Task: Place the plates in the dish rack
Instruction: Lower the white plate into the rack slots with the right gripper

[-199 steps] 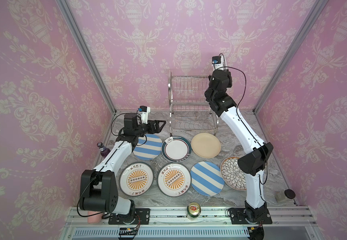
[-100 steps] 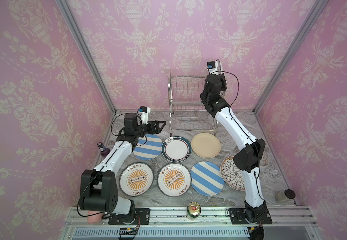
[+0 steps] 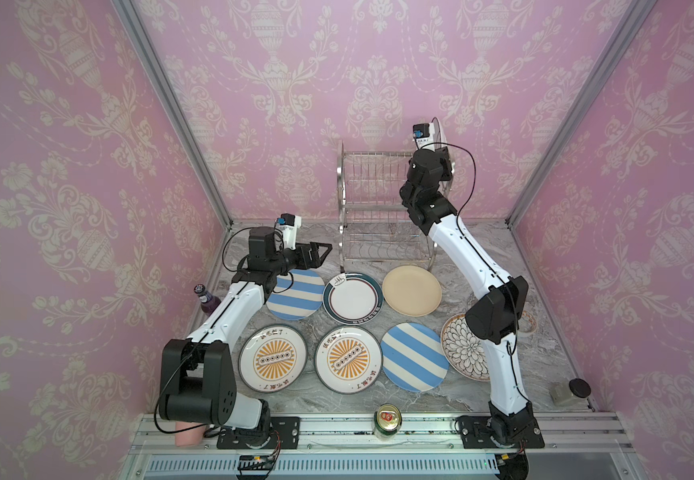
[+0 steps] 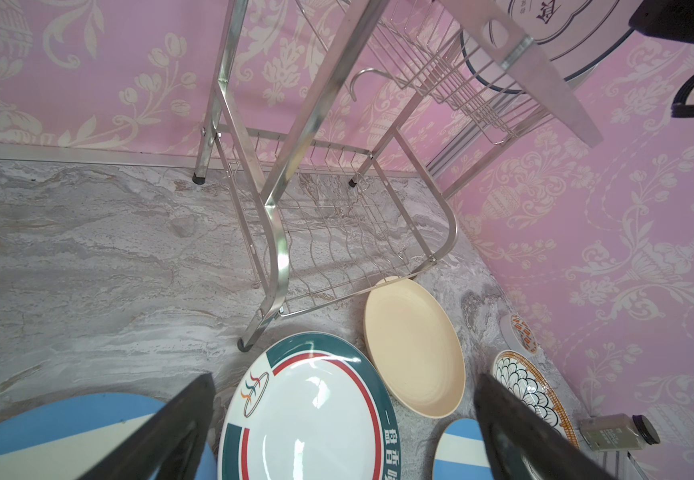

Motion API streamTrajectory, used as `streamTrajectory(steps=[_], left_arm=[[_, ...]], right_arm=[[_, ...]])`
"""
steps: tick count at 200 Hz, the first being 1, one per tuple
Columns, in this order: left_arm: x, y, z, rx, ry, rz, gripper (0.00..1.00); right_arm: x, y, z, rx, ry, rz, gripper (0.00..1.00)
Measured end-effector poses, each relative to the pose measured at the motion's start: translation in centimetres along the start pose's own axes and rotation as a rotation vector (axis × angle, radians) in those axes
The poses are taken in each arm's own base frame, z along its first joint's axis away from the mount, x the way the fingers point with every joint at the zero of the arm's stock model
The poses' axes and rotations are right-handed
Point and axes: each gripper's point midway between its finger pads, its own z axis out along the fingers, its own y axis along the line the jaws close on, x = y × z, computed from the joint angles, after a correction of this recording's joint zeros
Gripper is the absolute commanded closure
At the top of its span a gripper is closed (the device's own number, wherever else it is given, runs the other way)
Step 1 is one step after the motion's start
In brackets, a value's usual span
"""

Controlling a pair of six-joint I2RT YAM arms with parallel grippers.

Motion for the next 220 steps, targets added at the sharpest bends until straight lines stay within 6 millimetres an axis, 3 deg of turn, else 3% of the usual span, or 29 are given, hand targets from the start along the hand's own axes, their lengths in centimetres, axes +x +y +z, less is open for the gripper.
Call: streamTrajectory(steps=[176,220], left_arm=[[0.0,0.0,0.0,0.0,0.0,0.0,0.01],[0.0,0.0,0.0,0.0,0.0,0.0,0.01]], right_arm=[[0.4,-0.2,0.5,-0.048,0.034,0.003,1.0],[-1.2,-1.2,0.3,-0.04,0.01,-0.019,1.0]])
